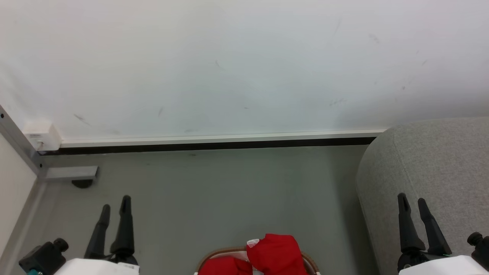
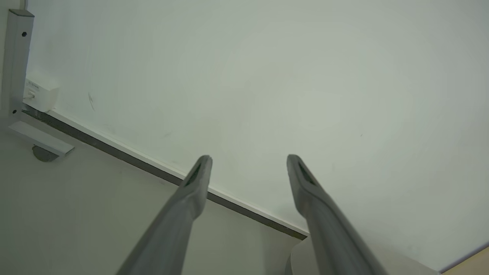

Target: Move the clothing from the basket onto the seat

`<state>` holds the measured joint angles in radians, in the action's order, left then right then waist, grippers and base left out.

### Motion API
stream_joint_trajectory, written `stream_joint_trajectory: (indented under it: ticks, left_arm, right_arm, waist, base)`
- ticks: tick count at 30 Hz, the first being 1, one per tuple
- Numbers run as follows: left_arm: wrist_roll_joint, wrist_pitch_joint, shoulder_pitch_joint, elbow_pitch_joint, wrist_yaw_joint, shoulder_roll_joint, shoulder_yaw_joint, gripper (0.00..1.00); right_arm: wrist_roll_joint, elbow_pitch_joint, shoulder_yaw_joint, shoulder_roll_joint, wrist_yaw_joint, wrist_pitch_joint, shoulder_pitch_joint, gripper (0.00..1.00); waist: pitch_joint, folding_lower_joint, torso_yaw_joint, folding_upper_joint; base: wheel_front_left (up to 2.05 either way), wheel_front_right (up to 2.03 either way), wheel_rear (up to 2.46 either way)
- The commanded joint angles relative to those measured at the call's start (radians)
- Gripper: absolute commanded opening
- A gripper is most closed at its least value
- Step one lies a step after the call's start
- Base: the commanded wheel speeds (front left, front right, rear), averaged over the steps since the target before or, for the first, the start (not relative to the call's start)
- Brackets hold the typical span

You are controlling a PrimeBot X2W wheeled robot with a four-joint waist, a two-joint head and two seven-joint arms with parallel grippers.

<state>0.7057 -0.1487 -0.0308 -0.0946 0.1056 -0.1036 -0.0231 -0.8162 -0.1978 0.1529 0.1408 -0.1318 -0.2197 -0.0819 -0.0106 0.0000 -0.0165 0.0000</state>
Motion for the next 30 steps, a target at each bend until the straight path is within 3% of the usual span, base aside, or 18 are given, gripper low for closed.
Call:
stream_joint_trajectory:
  ticks: [1,12,30]
  left_arm:
    - [-0.046,-0.010,0.000,0.004,0.007,-0.008,-0.002,1.00]
    - [-0.199,-0.033,0.007,-0.032,-0.003,-0.003,-0.004,1.00]
    - [-0.359,-0.065,0.017,-0.052,0.008,0.000,-0.001,1.00]
  right_arm:
    - [0.053,-0.005,-0.013,-0.001,0.001,-0.006,-0.025,1.00]
    - [0.241,-0.048,-0.036,-0.021,0.001,-0.014,-0.037,1.00]
    - [0.427,-0.089,-0.053,-0.047,0.001,-0.027,-0.039,1.00]
  waist:
    - [-0.001,0.0000,0.000,0.0000]
    - [-0.006,0.0000,-0.004,0.0000]
    - [-0.011,0.0000,-0.012,0.0000]
  base:
    - [0.00,0.00,0.00]
    - [0.00,0.00,0.00]
    - [0.00,0.00,0.00]
